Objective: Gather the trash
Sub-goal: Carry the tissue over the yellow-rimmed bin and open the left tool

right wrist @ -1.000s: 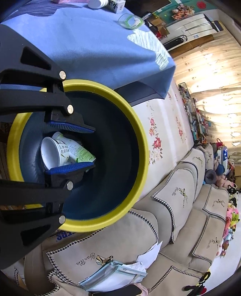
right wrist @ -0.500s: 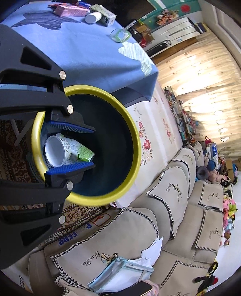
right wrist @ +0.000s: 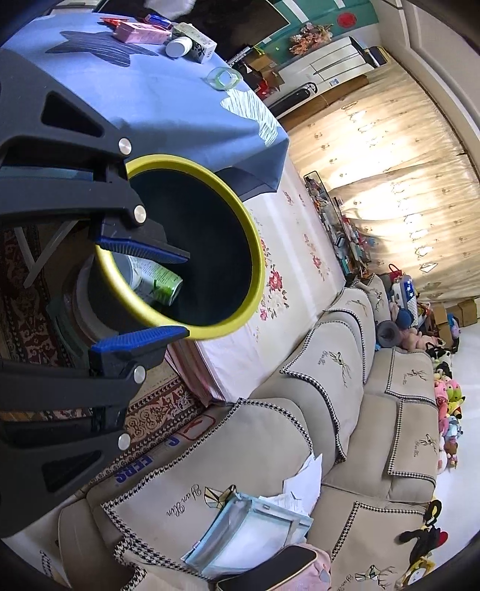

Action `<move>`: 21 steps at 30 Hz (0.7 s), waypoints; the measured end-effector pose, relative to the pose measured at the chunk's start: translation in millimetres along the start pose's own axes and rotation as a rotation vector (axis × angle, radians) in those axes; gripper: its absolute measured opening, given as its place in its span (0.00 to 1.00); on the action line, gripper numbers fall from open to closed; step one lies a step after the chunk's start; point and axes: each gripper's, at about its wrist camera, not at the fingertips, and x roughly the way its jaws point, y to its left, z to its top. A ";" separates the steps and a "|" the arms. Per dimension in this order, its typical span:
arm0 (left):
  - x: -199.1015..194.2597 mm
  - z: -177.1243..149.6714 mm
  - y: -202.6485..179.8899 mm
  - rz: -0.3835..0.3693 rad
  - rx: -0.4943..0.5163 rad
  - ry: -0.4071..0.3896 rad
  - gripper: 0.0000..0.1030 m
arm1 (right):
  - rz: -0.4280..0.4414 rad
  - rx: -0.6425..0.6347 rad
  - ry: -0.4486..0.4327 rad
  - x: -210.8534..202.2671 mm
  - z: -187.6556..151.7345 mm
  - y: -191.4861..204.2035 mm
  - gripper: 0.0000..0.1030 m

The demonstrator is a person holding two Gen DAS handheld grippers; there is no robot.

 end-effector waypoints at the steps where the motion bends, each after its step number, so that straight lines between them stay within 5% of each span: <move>1: 5.7 3.1 -13.3 -0.025 0.011 0.004 0.05 | -0.002 0.000 -0.004 -2.9 -0.2 -3.0 0.35; 10: 83.7 21.1 -130.1 -0.222 0.118 0.054 0.05 | -0.037 0.051 -0.018 -14.9 -4.4 -42.2 0.38; 21: 197.8 2.5 -217.2 -0.314 0.176 0.221 0.06 | -0.057 0.110 0.009 -11.9 -13.6 -70.8 0.38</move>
